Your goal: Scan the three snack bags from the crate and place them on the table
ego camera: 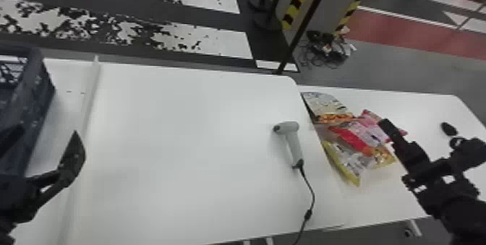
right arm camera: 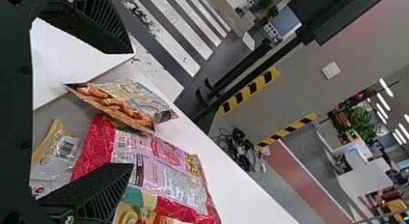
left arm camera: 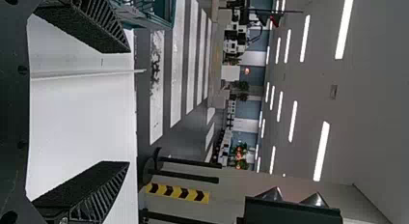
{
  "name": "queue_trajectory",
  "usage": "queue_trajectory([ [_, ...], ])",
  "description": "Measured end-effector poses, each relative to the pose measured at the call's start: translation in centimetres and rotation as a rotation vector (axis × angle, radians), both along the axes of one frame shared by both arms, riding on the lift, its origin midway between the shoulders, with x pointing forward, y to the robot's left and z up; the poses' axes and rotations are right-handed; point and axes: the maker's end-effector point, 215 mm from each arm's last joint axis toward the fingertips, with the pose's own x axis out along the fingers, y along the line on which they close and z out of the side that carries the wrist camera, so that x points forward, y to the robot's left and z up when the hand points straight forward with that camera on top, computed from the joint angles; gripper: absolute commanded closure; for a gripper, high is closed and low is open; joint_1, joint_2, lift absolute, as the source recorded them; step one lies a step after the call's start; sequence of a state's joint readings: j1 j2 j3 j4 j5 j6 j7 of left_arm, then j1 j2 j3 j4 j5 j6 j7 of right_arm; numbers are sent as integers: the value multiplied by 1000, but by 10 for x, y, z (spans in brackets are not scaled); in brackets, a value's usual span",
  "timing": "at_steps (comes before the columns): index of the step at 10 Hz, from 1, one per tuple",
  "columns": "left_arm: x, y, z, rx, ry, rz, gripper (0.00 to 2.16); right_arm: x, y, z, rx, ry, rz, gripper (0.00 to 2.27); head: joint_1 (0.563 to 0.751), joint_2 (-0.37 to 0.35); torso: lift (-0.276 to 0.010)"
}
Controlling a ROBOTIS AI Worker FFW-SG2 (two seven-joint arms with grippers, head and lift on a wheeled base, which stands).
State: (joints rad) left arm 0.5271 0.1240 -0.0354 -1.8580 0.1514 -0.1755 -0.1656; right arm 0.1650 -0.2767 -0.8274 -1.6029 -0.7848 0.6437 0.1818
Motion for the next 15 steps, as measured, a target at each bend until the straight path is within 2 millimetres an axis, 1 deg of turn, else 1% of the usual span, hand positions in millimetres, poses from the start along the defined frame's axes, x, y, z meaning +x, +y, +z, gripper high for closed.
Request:
queue_trajectory([
  [1, 0, -1, 1, 0, -1, -1, 39, 5, 28, 7, -51, 5, 48, 63, 695, -350, -62],
  [2, 0, -3, 1, -3, -3, -3, 39, 14, 61, 14, -107, 5, 102, 63, 695, -350, -62],
  [4, 0, -9, 3, -10, -5, -7, 39, 33, 123, 33, -228, -38, 181, 63, 695, -350, -62],
  [5, 0, -9, 3, -12, -5, -6, 39, 41, 154, 39, -283, -61, 218, 63, 695, -350, -62],
  [6, 0, -10, 4, -13, -7, -3, 39, 45, 187, 43, -350, -87, 253, 66, 695, -314, -62],
  [7, 0, -13, 5, -16, -9, -4, 39, 47, 219, 48, -417, -123, 280, 66, 695, -275, -62],
  [8, 0, -17, 6, -18, -11, -7, 39, 45, 252, 51, -465, -163, 304, 70, 695, -254, -62],
  [9, 0, -21, 7, -21, -12, -10, 39, 41, 284, 52, -497, -203, 326, 70, 695, -215, -62],
  [10, 0, -22, 7, -24, -12, -8, 39, 33, 311, 52, -524, -238, 342, 70, 695, -183, -62],
  [11, 0, -21, 8, -25, -13, -1, 39, 25, 333, 51, -555, -265, 351, 70, 695, -152, -62],
  [12, 0, -19, 9, -25, -13, 5, 39, 18, 350, 48, -574, -282, 359, 73, 695, -127, -62],
  [14, 0, -17, 8, -27, -10, 20, 39, 4, 371, 34, -587, -301, 367, 73, 695, -103, -62],
  [15, 0, -18, 9, -31, -11, 21, 39, -3, 378, 27, -589, -301, 371, 70, 695, -93, -62],
])
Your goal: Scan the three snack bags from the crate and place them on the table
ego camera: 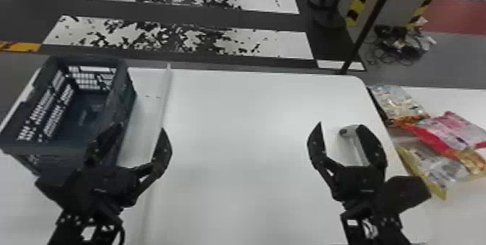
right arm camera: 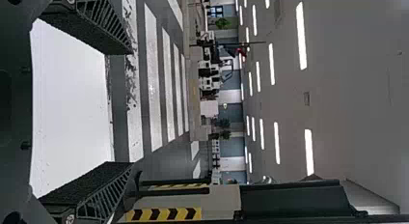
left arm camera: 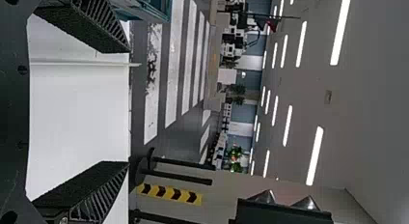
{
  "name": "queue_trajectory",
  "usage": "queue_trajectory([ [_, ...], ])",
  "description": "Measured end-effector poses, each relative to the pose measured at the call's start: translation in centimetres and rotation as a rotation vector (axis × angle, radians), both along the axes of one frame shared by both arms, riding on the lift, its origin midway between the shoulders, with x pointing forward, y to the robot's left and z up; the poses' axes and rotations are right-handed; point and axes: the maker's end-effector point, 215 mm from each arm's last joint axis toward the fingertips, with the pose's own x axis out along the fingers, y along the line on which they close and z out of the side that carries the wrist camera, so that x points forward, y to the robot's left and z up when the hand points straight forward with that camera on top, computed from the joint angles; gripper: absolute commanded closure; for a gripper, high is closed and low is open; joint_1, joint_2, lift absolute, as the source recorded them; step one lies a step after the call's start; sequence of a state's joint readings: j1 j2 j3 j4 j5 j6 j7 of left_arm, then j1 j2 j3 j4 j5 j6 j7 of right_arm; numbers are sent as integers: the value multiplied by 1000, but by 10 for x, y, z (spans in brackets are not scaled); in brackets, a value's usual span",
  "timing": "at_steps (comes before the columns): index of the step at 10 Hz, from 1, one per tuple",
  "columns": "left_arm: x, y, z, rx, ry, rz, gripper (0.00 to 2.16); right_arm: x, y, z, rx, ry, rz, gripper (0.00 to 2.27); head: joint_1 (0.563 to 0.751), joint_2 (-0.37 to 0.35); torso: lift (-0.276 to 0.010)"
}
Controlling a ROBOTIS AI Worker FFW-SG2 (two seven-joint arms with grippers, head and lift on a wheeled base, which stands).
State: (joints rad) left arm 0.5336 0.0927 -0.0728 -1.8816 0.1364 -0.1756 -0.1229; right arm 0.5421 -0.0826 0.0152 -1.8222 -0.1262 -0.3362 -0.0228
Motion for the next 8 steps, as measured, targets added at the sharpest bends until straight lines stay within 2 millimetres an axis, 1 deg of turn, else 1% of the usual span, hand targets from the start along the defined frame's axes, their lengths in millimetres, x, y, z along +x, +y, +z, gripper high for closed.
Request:
queue_trajectory([
  [2, 1, -1, 4, -5, -6, 4, 39, -12, 12, -13, -5, 14, 11, 70, 695, -76, -62],
  [3, 1, -1, 6, -6, -8, 8, 39, -16, 15, -16, -4, 19, 16, 70, 695, -74, -62],
  [8, 1, -1, 5, -4, -5, 13, 39, -18, 16, -19, -7, 24, 10, 66, 695, -73, -62],
])
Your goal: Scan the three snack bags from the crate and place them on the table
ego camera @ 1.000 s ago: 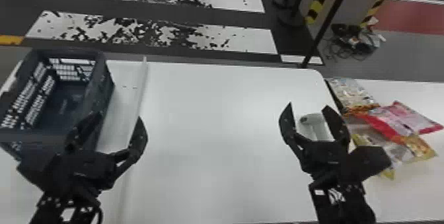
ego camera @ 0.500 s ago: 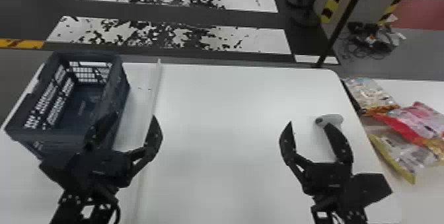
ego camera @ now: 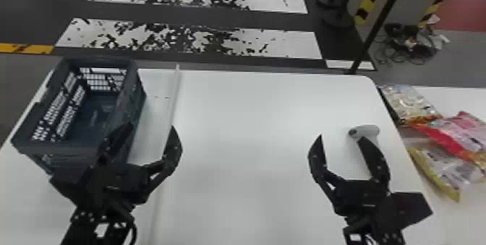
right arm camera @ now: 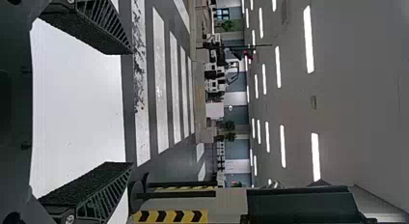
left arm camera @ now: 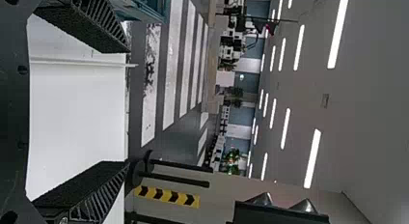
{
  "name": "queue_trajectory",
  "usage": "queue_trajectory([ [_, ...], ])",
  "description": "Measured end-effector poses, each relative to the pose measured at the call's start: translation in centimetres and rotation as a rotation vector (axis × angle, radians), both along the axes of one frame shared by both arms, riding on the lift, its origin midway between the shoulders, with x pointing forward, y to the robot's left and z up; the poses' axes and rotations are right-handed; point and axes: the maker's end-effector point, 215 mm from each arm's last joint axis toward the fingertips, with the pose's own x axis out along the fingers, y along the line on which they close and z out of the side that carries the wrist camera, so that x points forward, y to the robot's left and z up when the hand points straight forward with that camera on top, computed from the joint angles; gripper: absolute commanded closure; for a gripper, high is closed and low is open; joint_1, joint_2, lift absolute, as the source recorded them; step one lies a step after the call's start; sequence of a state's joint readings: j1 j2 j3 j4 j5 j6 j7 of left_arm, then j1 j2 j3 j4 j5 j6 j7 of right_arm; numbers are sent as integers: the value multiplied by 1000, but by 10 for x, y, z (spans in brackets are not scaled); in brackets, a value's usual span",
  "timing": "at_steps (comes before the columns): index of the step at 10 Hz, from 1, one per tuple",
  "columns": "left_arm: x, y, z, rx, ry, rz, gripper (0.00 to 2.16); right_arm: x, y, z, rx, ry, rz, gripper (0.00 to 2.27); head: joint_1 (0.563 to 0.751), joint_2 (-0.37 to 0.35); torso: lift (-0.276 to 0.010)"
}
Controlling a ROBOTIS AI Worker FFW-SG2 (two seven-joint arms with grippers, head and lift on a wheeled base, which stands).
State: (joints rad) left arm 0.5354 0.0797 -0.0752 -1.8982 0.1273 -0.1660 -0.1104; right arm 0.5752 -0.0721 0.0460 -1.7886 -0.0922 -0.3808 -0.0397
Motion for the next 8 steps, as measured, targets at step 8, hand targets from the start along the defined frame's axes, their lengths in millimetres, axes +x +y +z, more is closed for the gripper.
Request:
queue_trajectory([
  [8, -1, -5, -1, 6, 2, -7, 39, -1, -3, -2, -1, 6, -12, 66, 695, -84, -62],
])
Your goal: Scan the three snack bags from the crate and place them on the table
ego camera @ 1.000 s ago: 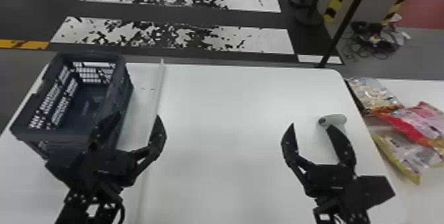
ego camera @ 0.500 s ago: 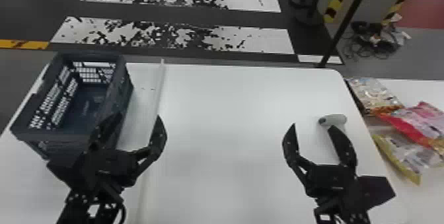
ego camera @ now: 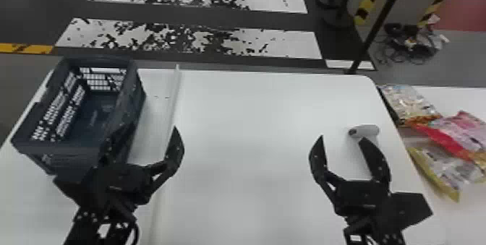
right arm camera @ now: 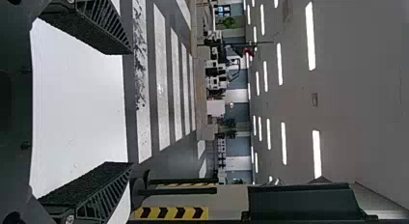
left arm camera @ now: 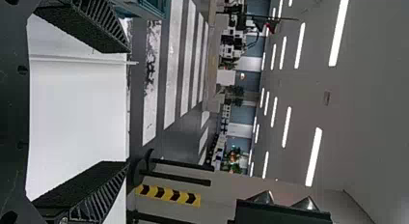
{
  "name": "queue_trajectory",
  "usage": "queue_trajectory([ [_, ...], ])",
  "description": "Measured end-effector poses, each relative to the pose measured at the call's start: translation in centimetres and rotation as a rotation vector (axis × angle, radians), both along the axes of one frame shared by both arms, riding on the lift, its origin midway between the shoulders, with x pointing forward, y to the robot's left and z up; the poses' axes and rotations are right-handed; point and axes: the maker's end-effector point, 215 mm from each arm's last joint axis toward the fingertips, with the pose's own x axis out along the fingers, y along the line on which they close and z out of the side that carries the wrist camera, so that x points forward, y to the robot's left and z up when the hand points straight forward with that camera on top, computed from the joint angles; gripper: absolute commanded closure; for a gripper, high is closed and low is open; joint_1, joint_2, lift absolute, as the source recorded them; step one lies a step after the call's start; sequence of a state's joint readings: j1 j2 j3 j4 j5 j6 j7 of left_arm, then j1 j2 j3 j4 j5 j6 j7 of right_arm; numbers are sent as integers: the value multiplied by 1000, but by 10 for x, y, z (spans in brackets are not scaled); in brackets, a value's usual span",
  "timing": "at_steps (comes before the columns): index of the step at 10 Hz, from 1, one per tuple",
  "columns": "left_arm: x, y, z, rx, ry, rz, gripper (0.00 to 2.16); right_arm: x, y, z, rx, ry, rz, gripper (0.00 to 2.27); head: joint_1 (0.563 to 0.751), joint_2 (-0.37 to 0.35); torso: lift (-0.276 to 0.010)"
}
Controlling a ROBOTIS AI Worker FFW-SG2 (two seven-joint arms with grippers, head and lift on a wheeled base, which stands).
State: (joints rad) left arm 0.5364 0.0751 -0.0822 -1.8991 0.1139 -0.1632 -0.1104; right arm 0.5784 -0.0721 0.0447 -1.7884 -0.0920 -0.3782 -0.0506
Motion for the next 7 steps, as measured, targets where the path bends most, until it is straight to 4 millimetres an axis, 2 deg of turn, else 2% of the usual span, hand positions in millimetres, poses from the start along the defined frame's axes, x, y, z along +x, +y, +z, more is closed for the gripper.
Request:
queue_trajectory([
  [7, -1, -2, -1, 4, 3, -5, 39, 0, 0, -2, -1, 3, -1, 66, 695, -88, -62],
])
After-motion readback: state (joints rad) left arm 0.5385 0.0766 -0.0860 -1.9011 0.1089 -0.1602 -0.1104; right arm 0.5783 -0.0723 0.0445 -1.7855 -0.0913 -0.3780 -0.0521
